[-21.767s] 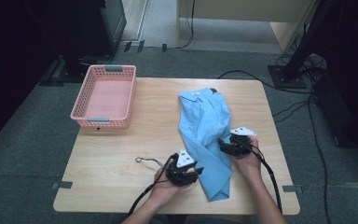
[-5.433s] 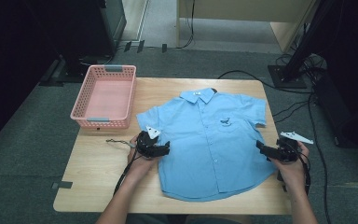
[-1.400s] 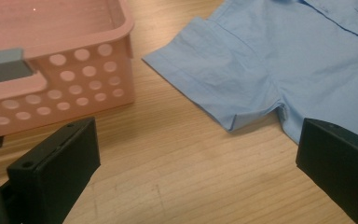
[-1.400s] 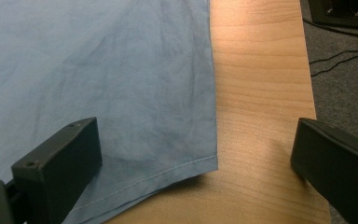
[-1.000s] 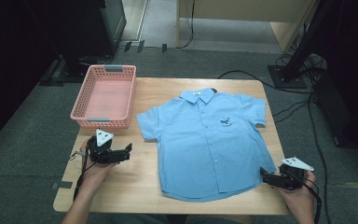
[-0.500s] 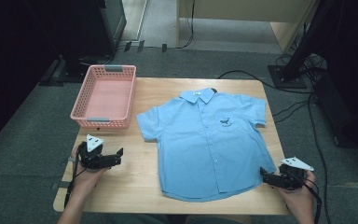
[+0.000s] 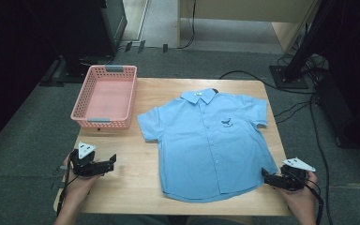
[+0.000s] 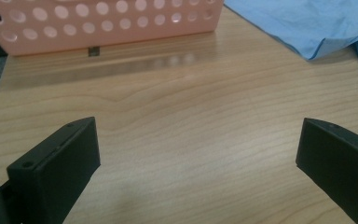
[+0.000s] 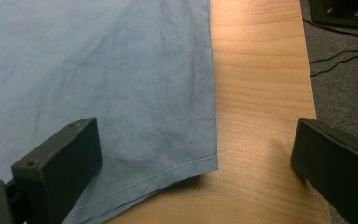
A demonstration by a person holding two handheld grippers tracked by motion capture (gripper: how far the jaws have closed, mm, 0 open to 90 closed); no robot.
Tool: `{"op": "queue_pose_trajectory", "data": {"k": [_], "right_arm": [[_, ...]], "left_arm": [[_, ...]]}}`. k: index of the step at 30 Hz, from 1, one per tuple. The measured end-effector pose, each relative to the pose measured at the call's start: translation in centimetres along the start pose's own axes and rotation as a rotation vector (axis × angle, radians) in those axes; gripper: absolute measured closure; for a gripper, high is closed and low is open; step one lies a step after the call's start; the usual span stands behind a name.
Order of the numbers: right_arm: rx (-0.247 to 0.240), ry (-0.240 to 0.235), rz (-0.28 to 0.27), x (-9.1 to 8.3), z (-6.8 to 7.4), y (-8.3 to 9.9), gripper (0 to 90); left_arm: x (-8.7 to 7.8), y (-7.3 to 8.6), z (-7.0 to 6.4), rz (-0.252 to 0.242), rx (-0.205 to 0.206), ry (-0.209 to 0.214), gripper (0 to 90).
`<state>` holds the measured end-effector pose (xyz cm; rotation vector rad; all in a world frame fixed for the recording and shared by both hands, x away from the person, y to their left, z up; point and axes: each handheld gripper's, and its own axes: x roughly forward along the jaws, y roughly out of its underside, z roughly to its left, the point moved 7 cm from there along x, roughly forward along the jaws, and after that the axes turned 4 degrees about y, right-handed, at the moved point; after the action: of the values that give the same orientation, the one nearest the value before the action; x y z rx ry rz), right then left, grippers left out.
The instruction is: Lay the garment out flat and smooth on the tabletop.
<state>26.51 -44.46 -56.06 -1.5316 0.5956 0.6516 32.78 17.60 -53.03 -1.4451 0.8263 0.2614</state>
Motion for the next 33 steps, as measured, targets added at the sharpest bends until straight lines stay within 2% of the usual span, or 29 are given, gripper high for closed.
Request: {"op": "queue_pose_trajectory", "data": {"k": [20,33], "right_arm": [[0.000,0.000,0.000,0.0,0.0,0.0,1.1],[0.000,0.000,0.000,0.0,0.0,0.0,1.1]], "left_arm": [[-1.8,2.9,2.4,0.018,-0.030,-0.025,0.0],[-2.4,4.3,3.6,0.042,-0.027,-0.046,0.0]]}}
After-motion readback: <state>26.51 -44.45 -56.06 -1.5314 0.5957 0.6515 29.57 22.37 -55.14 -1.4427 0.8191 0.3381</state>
